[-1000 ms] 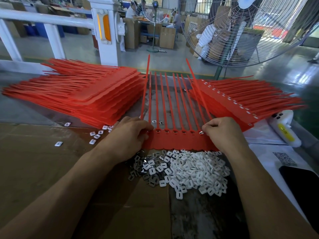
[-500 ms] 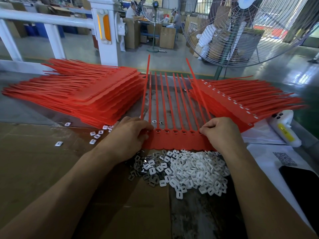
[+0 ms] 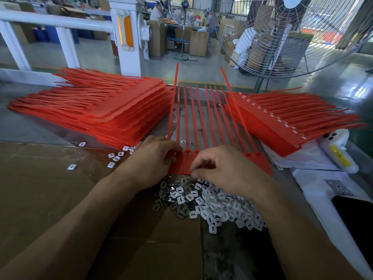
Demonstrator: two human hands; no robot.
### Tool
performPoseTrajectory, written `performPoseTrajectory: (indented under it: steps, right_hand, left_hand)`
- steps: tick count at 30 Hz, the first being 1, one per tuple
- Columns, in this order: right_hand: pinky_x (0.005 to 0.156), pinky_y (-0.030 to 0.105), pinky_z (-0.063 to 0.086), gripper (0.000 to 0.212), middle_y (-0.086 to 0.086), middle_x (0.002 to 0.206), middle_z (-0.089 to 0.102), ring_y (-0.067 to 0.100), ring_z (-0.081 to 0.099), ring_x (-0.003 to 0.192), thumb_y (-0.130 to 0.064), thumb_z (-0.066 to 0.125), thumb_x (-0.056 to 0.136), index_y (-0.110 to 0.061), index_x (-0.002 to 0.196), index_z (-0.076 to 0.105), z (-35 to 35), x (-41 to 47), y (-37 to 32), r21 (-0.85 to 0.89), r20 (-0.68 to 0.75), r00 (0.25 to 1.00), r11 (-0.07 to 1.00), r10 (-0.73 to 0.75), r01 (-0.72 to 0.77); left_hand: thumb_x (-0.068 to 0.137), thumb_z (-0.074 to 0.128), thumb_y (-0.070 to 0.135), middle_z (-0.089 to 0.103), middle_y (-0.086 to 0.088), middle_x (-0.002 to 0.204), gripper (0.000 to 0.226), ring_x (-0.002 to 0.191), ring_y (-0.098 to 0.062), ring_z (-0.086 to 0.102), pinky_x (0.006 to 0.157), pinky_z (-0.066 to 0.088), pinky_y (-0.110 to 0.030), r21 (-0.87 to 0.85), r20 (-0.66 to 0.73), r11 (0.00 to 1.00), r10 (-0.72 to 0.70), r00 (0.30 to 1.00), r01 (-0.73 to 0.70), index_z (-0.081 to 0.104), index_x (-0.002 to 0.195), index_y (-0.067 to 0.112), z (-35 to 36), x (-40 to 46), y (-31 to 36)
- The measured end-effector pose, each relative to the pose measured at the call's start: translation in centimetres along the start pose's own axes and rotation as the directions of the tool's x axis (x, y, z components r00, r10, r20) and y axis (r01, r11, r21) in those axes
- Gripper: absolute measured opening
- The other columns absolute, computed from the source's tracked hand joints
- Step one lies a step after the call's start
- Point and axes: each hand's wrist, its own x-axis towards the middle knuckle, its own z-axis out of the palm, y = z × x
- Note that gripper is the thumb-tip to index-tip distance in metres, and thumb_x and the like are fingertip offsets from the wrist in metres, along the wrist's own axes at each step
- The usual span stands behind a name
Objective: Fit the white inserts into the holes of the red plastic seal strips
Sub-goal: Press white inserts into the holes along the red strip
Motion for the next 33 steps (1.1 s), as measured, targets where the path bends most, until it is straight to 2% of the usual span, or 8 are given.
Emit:
performPoseTrajectory:
  steps: [5,11,14,25,27,30,33]
  right_hand:
    - [0.068,0.011,0.047,0.007,-0.023,0.087,0.068,-0.011,0.063,0.084,-0.029,0.080,0.089,-0.035,0.092,0.077,1.3,0.4,-1.2,-0.040,0.046,0.998,0.998,-0.053,0.055]
    - [0.080,0.029,0.057,0.006,-0.018,0.090,0.068,-0.002,0.064,0.083,-0.033,0.079,0.089,-0.031,0.090,0.074,1.5,0.3,-1.6,-0.130,0.007,0.999,0.990,-0.052,0.053]
    - [0.079,0.032,0.058,0.010,-0.015,0.089,0.068,0.001,0.064,0.082,-0.038,0.079,0.088,-0.030,0.089,0.073,1.5,0.2,-1.8,-0.160,-0.007,0.999,0.986,-0.053,0.051]
    - [0.076,0.024,0.052,0.014,-0.020,0.087,0.066,-0.003,0.061,0.081,-0.034,0.079,0.089,-0.034,0.083,0.066,1.5,0.3,-2.0,-0.161,0.006,0.998,0.985,-0.066,0.066]
    - [0.071,0.019,0.048,0.011,-0.020,0.085,0.067,-0.003,0.061,0.080,-0.033,0.078,0.090,-0.033,0.085,0.067,1.5,0.2,-2.1,-0.142,0.018,0.997,0.987,-0.071,0.073]
    - [0.063,0.013,0.045,0.010,-0.021,0.082,0.068,-0.008,0.063,0.078,-0.032,0.076,0.092,-0.033,0.086,0.068,1.2,0.0,-2.0,-0.047,0.023,0.998,0.997,-0.055,0.057]
    - [0.059,0.008,0.047,0.011,-0.025,0.085,0.068,-0.009,0.065,0.076,-0.030,0.076,0.092,-0.034,0.086,0.068,0.2,-0.2,-1.5,0.114,-0.117,0.993,0.993,0.005,0.008]
  left_hand:
    - [0.099,0.059,0.022,0.060,0.008,0.133,0.035,0.127,-0.019,0.044,0.110,0.036,-0.048,-0.006,-0.009,1.000,0.001,1.000,-0.001,0.062,0.132,0.031,0.0,0.0,0.0]
    - [0.099,0.058,0.022,0.059,0.009,0.134,0.035,0.127,-0.019,0.044,0.110,0.036,-0.049,-0.001,-0.005,1.000,0.000,1.000,0.000,0.062,0.132,0.032,-0.1,0.0,-0.1]
    - [0.099,0.058,0.021,0.059,0.008,0.133,0.035,0.128,-0.019,0.044,0.109,0.037,-0.049,-0.007,-0.003,1.000,0.003,1.000,-0.003,0.062,0.132,0.031,-0.1,0.0,-0.1]
    - [0.099,0.057,0.022,0.059,0.008,0.132,0.035,0.128,-0.019,0.044,0.109,0.037,-0.048,0.002,0.003,1.000,0.001,1.000,-0.001,0.062,0.133,0.031,-0.2,0.1,0.1]
    - [0.100,0.057,0.022,0.059,0.008,0.132,0.035,0.128,-0.019,0.044,0.109,0.037,-0.049,0.002,0.002,1.000,0.001,1.000,-0.001,0.062,0.133,0.032,-0.3,0.1,0.1]
    - [0.100,0.056,0.024,0.059,0.009,0.130,0.034,0.127,-0.018,0.044,0.109,0.037,-0.049,-0.001,0.010,1.000,0.003,1.000,-0.003,0.061,0.133,0.033,-0.3,0.0,0.0]
    - [0.100,0.057,0.026,0.058,0.011,0.130,0.033,0.126,-0.016,0.043,0.109,0.038,-0.048,-0.009,0.017,1.000,0.003,1.000,-0.002,0.061,0.132,0.035,-0.4,0.0,0.0]
